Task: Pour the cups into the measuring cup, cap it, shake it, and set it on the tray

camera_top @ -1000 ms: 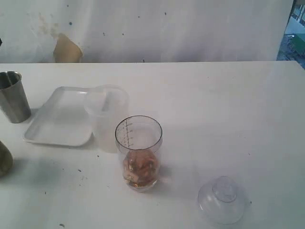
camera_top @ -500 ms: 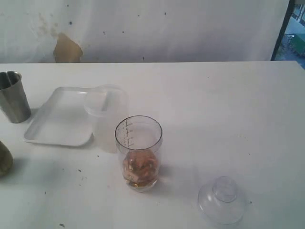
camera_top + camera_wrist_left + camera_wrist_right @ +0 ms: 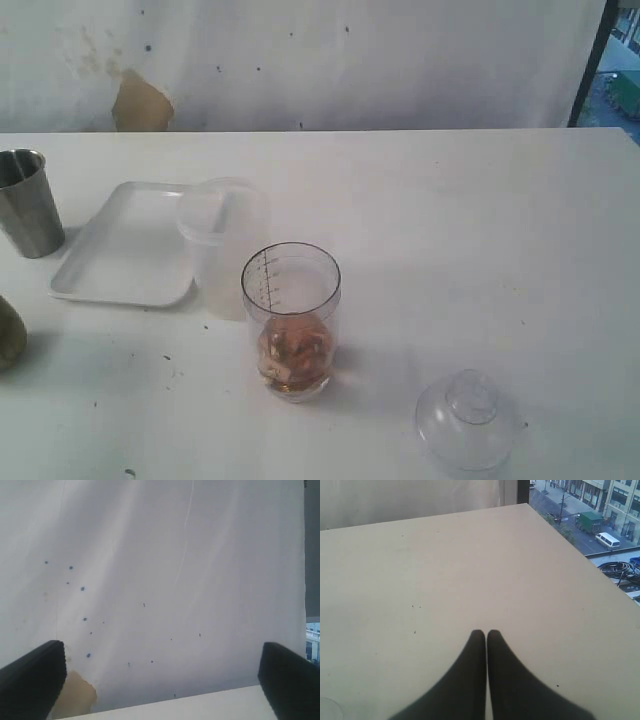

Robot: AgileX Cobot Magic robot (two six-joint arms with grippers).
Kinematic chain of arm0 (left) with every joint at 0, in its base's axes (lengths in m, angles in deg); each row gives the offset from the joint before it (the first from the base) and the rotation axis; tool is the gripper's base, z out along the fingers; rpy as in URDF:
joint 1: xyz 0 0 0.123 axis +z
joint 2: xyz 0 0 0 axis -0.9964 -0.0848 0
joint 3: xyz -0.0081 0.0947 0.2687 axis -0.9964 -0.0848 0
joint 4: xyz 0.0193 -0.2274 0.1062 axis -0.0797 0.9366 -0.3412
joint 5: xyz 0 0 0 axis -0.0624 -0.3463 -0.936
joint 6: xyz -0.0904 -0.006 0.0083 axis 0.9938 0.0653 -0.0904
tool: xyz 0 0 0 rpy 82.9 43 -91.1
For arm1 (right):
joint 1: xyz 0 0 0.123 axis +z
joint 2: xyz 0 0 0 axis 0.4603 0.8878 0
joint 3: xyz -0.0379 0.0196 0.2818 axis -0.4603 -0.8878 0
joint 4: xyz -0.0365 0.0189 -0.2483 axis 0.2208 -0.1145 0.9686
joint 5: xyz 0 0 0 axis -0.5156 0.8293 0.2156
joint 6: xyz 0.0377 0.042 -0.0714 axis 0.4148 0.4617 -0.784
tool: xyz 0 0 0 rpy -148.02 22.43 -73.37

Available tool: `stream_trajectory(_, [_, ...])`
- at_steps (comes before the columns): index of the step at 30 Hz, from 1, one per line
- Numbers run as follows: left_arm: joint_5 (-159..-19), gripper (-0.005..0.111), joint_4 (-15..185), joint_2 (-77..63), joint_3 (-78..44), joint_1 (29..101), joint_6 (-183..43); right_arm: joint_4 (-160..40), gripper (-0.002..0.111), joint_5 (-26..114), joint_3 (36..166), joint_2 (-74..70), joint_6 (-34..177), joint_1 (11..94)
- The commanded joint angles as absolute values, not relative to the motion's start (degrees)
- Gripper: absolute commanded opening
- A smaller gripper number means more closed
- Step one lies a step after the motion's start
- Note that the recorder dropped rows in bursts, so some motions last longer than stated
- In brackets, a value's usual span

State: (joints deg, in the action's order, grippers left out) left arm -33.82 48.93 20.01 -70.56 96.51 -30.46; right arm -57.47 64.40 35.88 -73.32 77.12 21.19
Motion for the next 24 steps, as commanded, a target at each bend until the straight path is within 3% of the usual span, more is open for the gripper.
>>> stream_trajectory(1, [-32.05, 0.105, 48.9, 20.34, -70.88, 96.55, -38.37, -57.31, 0.001, 64.0, 35.79, -73.61, 77.14, 20.96])
stream_trajectory(6, [-31.45, 0.105, 48.74, 20.34, -70.88, 96.55, -46.78, -57.31, 0.001, 64.0, 35.79, -73.61, 77.14, 20.96])
stream_trajectory(24, [-35.92, 0.105, 53.67, 21.94, -72.57, 96.55, -39.33, -57.31, 0.001, 64.0, 35.79, -73.61, 77.14, 20.96])
